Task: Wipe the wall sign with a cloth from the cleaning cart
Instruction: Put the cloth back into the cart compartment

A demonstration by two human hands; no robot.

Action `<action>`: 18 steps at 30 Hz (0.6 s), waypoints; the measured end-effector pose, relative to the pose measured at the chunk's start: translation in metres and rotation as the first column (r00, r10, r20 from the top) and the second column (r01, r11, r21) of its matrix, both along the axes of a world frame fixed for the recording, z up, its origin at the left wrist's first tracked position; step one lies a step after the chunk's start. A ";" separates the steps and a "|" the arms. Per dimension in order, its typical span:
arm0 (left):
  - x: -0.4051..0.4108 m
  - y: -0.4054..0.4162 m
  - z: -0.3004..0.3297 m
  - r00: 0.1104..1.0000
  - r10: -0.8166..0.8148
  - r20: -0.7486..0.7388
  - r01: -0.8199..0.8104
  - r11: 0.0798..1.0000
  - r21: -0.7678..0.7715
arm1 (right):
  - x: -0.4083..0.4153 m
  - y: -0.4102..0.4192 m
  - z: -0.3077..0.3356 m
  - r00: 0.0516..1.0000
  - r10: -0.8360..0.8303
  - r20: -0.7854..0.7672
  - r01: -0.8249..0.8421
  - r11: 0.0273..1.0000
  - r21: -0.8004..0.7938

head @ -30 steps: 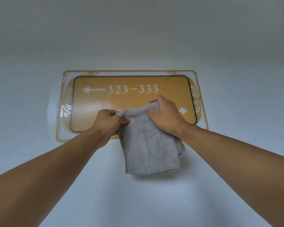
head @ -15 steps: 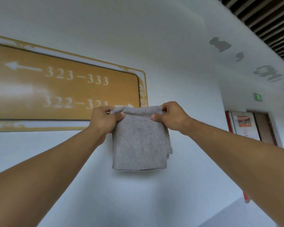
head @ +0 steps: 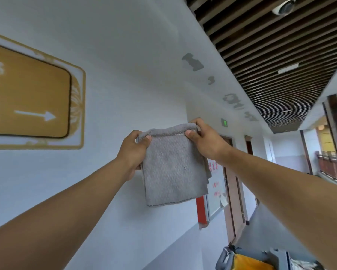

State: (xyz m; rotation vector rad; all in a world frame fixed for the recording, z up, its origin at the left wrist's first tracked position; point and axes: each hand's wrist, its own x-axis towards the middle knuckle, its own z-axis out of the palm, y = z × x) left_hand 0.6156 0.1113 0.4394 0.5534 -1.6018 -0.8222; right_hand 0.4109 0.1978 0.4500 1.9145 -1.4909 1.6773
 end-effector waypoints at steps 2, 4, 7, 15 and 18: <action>-0.043 0.000 -0.007 0.999 -0.042 0.016 0.041 0.999 0.008 | -0.040 0.006 -0.006 0.999 -0.045 -0.005 0.045 0.999 -0.012; -0.082 -0.003 -0.011 0.997 -0.072 0.028 0.072 0.997 0.010 | -0.076 0.010 -0.014 0.998 -0.064 0.017 0.064 0.998 -0.003; -0.145 -0.008 -0.016 0.991 -0.114 0.063 0.113 0.993 0.022 | -0.131 0.016 -0.034 0.994 -0.102 0.039 0.101 0.995 0.026; -0.313 -0.018 -0.074 0.954 -0.244 0.174 0.229 0.968 0.103 | -0.269 0.034 -0.094 0.944 -0.318 0.088 0.306 0.943 0.131; -0.368 -0.025 -0.107 0.928 -0.308 0.208 0.285 0.949 0.132 | -0.314 0.040 -0.122 0.910 -0.398 0.112 0.378 0.911 0.168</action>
